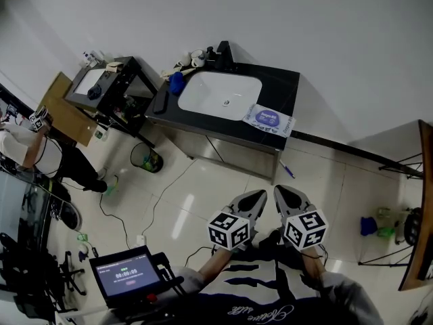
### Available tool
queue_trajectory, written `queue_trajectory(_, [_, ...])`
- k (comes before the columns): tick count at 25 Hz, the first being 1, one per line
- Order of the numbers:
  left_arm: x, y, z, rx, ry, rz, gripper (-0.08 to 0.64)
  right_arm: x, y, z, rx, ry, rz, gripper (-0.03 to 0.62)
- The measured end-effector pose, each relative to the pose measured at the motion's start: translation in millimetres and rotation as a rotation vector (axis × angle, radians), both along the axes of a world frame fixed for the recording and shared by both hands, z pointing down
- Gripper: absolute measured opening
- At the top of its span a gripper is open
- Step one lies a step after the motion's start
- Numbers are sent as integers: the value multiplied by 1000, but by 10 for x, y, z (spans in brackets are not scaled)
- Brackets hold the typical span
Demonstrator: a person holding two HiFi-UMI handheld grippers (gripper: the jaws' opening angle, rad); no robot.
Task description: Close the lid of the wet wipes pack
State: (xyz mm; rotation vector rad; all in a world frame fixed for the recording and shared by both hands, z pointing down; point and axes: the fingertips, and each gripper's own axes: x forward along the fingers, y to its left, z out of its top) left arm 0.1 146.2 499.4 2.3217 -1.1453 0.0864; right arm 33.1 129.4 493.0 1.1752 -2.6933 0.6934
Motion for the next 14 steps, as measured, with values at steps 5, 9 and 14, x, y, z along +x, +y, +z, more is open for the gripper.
queue_trajectory(5, [-143,-4,-11,6,6,12,0,-120,55,-23,4,2,23,-2])
queue_trajectory(9, [-181,-3,-9,6,7,23,0,-154,87,-61,11,5,30,-2])
queue_trajectory(14, [-246,-14,-40,3,15,51,0,-231,74,-57,-5,10,54,-2])
